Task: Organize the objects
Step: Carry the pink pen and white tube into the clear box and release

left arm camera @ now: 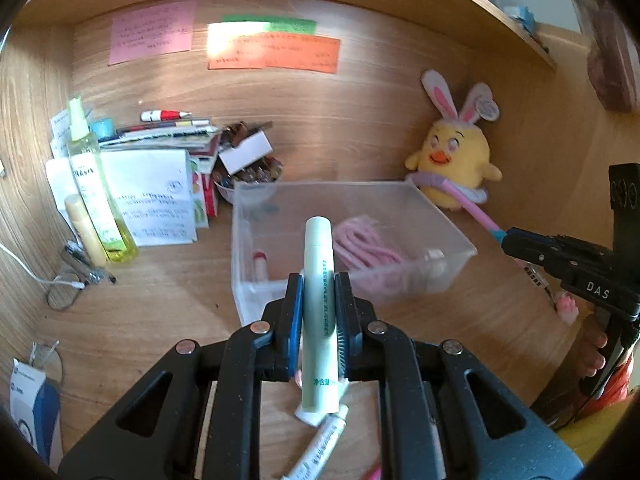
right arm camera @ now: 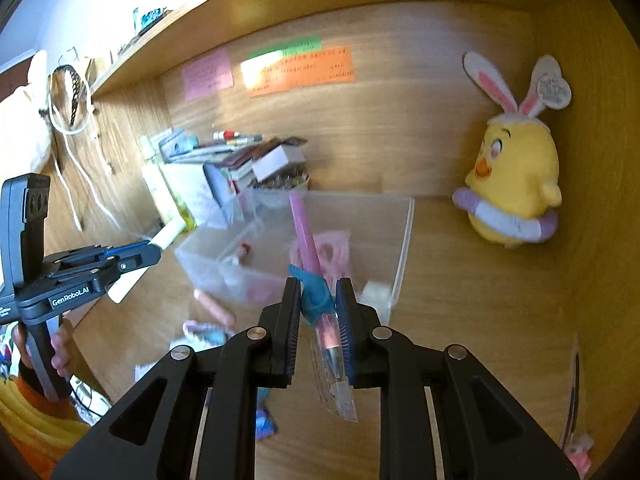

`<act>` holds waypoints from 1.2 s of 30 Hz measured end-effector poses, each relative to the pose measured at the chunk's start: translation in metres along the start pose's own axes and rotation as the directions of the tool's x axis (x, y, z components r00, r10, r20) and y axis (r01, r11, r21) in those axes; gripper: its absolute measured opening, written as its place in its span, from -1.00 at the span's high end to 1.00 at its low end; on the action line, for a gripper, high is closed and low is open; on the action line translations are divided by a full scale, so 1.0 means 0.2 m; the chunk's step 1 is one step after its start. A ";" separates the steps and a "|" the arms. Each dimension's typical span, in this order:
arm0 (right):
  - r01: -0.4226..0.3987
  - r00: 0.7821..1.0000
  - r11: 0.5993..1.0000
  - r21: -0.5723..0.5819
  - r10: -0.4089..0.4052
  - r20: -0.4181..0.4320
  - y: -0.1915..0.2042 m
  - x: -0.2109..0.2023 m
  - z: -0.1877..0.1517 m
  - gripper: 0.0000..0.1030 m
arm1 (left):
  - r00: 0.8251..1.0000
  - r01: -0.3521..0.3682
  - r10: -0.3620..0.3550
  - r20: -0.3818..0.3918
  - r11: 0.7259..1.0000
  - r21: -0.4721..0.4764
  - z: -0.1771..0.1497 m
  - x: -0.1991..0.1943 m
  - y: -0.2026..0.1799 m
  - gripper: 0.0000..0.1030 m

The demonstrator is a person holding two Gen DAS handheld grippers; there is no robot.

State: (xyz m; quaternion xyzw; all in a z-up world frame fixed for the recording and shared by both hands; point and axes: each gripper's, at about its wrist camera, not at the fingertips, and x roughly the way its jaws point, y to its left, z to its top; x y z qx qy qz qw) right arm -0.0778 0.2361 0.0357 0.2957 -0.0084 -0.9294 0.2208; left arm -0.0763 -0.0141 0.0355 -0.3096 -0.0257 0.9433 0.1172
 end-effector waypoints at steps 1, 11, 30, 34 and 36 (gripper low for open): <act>-0.001 1.000 1.000 0.000 0.001 0.002 0.00 0.02 0.02 0.68 | 1.000 -0.001 0.001 0.000 1.000 -0.003 0.01 0.01 0.01 0.71; -0.035 0.996 0.999 -0.002 0.035 -0.078 -0.02 0.26 0.11 0.68 | 0.995 0.005 -0.011 -0.104 0.998 -0.057 0.09 0.23 0.12 0.71; -0.040 0.977 0.999 -0.028 0.033 -0.211 0.00 0.58 0.11 0.65 | 0.975 0.078 -0.087 -0.206 0.995 -0.054 0.10 0.44 0.11 0.70; -0.048 0.976 0.998 -0.034 0.040 -0.215 0.01 0.57 0.11 0.61 | 0.977 0.076 -0.082 -0.195 0.996 -0.036 0.11 0.42 0.08 0.70; -0.049 0.978 0.998 -0.040 0.040 -0.204 0.02 0.55 0.11 0.56 | 0.979 0.076 -0.081 -0.186 0.996 -0.035 0.11 0.40 0.08 0.69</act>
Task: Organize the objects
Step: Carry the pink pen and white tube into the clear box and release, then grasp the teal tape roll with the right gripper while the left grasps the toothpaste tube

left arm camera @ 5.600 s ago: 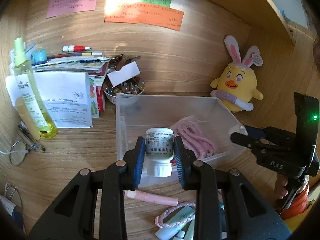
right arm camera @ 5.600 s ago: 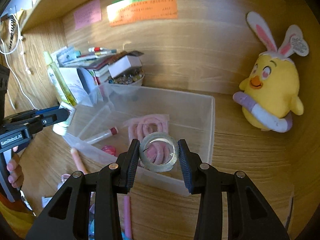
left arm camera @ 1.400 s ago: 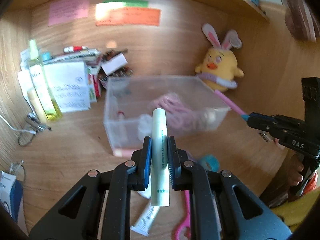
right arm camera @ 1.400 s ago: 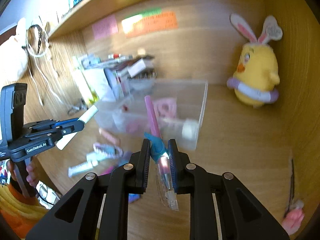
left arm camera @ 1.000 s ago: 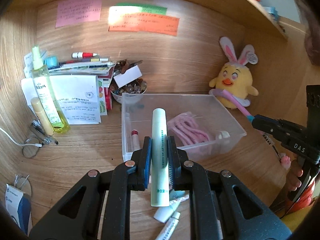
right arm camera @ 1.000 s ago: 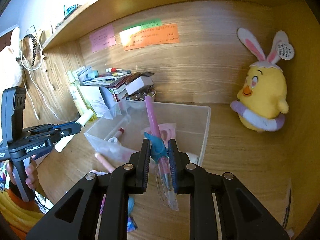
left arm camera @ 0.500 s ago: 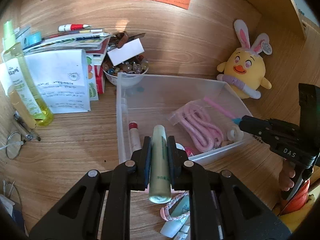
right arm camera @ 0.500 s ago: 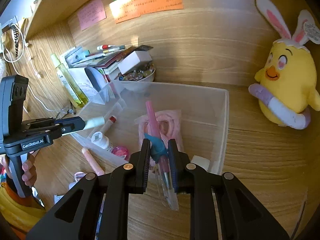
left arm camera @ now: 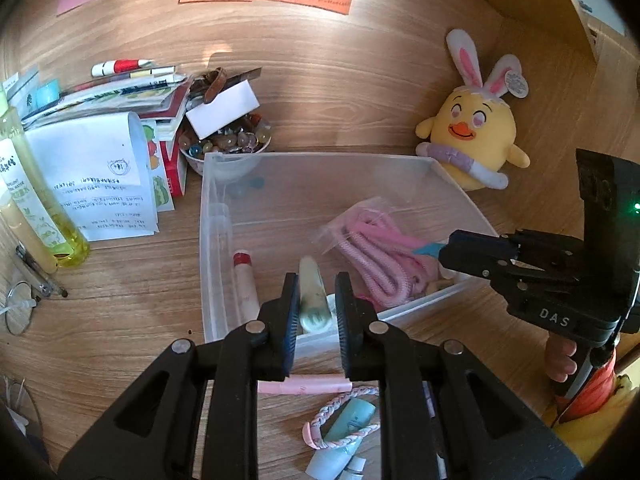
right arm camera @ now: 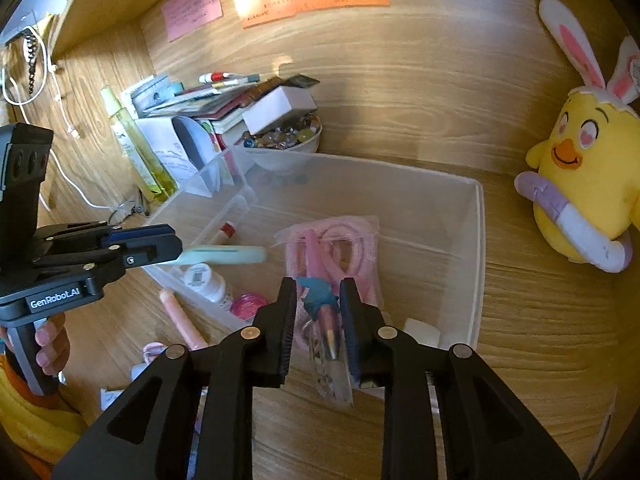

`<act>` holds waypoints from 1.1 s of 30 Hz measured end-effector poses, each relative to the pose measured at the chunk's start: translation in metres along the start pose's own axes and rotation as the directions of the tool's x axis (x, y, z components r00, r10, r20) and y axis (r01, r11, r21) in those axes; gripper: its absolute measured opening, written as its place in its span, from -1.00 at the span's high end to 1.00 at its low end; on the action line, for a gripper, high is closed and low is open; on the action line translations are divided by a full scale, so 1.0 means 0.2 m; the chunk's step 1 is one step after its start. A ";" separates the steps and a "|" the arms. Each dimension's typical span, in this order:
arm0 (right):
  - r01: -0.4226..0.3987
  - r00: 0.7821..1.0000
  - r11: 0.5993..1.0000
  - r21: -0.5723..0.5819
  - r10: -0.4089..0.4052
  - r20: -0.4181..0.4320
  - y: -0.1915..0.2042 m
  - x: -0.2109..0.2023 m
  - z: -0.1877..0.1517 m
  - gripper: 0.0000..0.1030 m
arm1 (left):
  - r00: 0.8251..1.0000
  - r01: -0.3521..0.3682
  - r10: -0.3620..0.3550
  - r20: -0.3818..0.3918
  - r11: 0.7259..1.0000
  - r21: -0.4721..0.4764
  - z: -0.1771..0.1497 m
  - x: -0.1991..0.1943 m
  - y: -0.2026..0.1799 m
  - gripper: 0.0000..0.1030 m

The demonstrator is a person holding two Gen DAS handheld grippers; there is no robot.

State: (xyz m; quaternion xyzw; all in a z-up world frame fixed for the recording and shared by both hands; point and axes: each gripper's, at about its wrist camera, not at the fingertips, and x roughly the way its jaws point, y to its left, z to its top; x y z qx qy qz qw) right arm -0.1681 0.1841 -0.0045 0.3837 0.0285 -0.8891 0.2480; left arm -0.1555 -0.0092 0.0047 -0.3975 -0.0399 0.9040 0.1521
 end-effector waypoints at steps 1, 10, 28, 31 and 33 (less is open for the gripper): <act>0.004 1.000 1.000 -0.006 -0.004 0.008 0.01 -0.02 0.00 0.53 | 1.000 -0.005 0.005 0.007 1.000 0.001 0.00 -0.01 0.00 0.68; 0.020 0.997 0.999 -0.047 -0.017 0.076 0.11 -0.17 -0.04 0.25 | 0.989 -0.109 0.103 0.109 0.993 0.046 -0.05 -0.16 -0.08 0.07; -0.011 1.000 1.000 -0.022 0.011 0.023 0.23 -0.23 -0.34 -0.03 | 0.966 -0.242 0.235 0.110 0.969 0.053 -0.39 -0.28 -0.11 -0.66; -0.013 1.000 1.000 0.003 0.014 -0.007 0.23 -0.18 -0.39 -0.03 | 0.969 -0.239 0.236 0.071 0.970 0.051 -0.46 -0.25 -0.10 -0.66; -0.008 1.000 1.000 0.014 0.009 -0.026 0.22 -0.16 -0.42 -0.03 | 0.972 -0.235 0.233 0.044 0.971 0.049 -0.50 -0.24 -0.09 -0.66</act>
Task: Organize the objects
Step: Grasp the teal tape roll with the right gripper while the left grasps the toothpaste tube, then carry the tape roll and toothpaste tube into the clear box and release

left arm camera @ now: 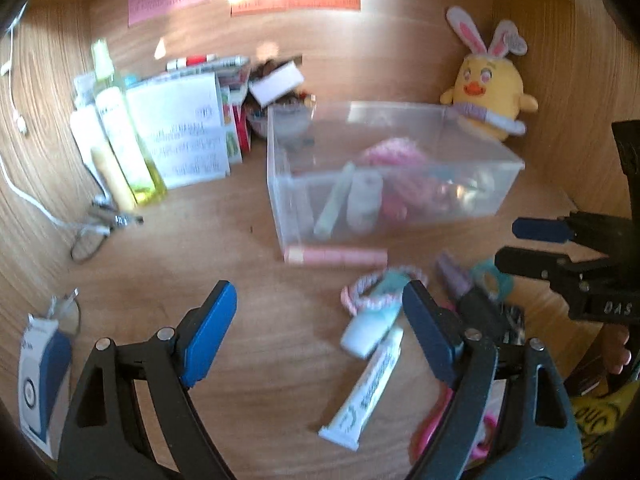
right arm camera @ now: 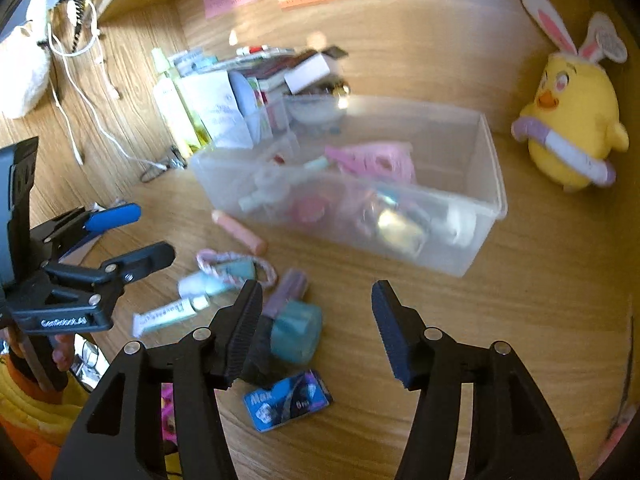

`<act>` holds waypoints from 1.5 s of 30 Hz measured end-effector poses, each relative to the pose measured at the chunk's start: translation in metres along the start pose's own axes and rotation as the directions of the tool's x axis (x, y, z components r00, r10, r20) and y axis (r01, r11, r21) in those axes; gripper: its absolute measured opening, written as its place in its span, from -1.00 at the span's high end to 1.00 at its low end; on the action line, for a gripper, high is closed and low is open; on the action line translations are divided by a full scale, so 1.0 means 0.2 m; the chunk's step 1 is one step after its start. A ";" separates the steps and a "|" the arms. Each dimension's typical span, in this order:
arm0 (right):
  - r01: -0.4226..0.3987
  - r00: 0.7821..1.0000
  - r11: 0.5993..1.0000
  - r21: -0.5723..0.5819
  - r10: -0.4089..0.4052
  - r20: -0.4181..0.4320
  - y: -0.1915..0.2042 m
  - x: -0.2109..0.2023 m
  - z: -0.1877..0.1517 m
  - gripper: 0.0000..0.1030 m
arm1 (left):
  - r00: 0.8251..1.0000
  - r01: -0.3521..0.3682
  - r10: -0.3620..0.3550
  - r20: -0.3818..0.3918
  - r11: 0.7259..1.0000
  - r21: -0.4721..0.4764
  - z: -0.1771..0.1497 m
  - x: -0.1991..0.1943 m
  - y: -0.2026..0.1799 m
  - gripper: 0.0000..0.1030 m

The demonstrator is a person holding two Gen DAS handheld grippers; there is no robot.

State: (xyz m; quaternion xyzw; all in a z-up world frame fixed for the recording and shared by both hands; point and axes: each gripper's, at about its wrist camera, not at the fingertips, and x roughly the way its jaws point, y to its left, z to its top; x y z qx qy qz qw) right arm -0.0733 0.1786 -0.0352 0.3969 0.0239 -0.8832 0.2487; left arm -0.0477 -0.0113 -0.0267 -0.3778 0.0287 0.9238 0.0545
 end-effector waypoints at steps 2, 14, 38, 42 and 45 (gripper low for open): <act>-0.003 1.000 1.000 0.013 0.003 -0.021 -0.01 0.02 -0.03 -0.03 | 1.000 0.014 -0.014 -0.025 1.000 -0.003 -0.04 0.01 0.00 -0.66; -0.040 0.997 0.999 0.031 0.042 -0.059 -0.01 0.07 -0.08 0.57 | 0.989 0.091 -0.087 -0.119 0.996 0.025 -0.17 0.09 -0.10 -0.22; 0.020 0.996 0.998 0.058 -0.025 0.089 -0.10 -0.11 0.07 0.68 | 0.989 0.138 -0.137 0.059 0.990 -0.014 0.03 -0.08 -0.02 0.71; 0.023 0.991 0.998 0.063 -0.032 0.132 -0.13 -0.15 0.13 0.68 | 0.983 0.140 -0.136 0.125 0.990 -0.027 0.13 -0.13 0.01 0.71; 0.024 0.987 0.998 0.064 -0.033 0.157 -0.14 -0.18 0.17 0.68 | 0.977 0.135 -0.128 0.168 0.990 -0.033 0.21 -0.17 0.03 0.71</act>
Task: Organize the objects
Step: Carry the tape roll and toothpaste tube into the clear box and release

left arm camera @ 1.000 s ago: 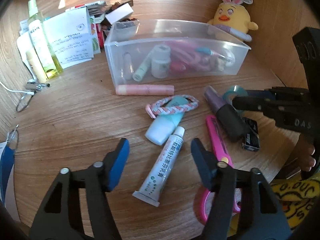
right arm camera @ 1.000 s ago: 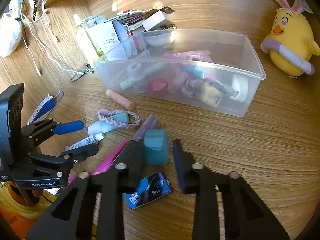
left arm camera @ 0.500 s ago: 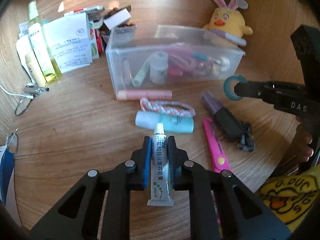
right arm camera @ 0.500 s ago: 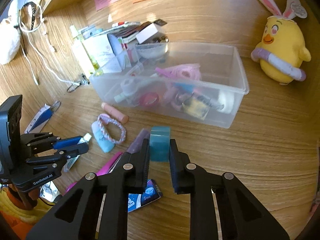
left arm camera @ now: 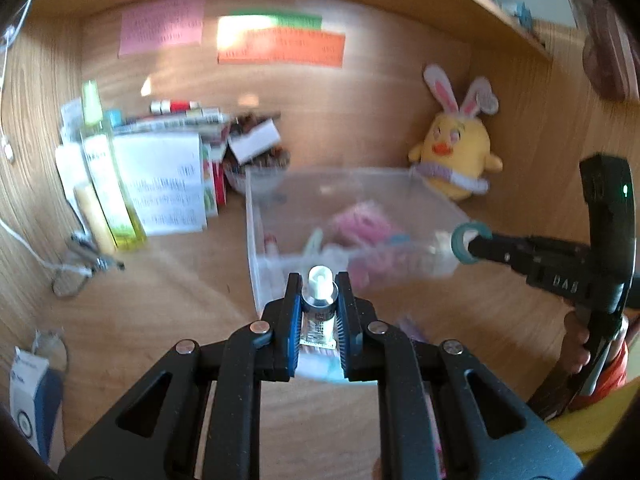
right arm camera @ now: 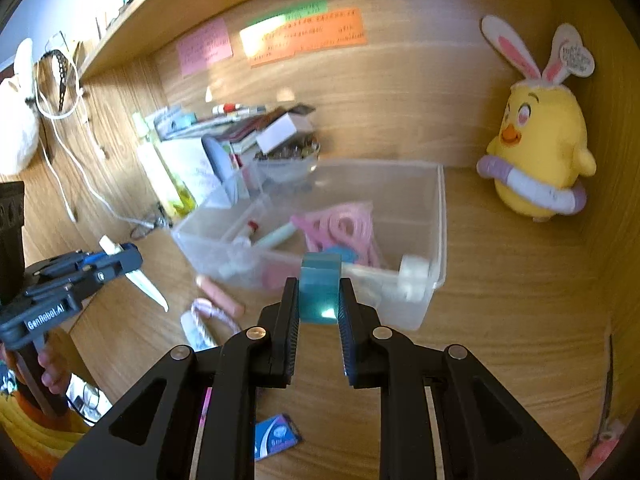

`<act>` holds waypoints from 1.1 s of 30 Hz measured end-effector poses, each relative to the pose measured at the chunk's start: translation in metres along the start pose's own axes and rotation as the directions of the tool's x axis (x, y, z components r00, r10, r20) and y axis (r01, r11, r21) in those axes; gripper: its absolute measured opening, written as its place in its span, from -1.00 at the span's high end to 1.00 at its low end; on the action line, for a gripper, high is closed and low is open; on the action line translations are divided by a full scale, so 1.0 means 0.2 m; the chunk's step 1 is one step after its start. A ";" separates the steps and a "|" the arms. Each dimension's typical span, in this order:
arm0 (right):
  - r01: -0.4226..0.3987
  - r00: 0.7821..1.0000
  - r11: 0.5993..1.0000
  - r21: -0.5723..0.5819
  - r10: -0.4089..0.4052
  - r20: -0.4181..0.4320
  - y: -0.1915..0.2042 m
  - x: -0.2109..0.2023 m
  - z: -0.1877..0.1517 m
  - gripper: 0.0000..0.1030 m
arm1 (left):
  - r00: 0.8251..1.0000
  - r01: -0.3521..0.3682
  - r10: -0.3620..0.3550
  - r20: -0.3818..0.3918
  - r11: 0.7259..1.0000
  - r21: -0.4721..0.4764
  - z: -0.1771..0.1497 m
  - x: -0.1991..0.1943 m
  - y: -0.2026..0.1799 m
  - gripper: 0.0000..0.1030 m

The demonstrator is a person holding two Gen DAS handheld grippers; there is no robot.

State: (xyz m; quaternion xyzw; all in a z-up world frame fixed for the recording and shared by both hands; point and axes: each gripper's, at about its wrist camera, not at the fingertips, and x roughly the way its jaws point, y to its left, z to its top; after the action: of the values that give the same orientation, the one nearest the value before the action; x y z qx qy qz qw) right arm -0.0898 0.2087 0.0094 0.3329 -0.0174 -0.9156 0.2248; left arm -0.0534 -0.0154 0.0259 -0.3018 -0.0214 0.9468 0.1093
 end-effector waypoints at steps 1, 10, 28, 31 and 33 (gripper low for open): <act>0.000 1.000 1.000 -0.002 0.000 0.010 0.00 0.00 0.02 0.68 | 1.000 -0.007 0.007 0.015 1.000 -0.002 0.02 -0.01 0.00 0.71; -0.006 1.000 0.999 -0.031 0.007 0.030 0.02 0.02 0.12 0.68 | 0.995 -0.038 0.043 0.090 0.998 -0.054 0.17 -0.01 0.08 0.71; -0.027 0.994 0.999 -0.019 0.025 -0.106 -0.03 0.35 0.16 0.68 | 0.999 0.011 -0.015 -0.039 0.996 -0.088 0.18 0.39 0.17 0.71; -0.023 0.994 0.999 -0.029 0.020 -0.108 -0.02 0.36 0.16 0.67 | 0.998 0.017 -0.022 -0.055 0.996 -0.082 0.17 0.41 0.16 0.71; -0.019 0.994 0.999 -0.036 0.015 -0.110 -0.01 0.35 0.16 0.67 | 0.998 0.012 -0.016 -0.052 0.997 -0.073 0.17 0.41 0.14 0.71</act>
State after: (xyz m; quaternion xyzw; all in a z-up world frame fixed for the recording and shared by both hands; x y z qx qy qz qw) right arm -0.1585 0.1779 -0.0083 0.3782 0.0089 -0.8942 0.2395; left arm -0.1440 -0.0246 0.0045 -0.3304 -0.0552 0.9363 0.1054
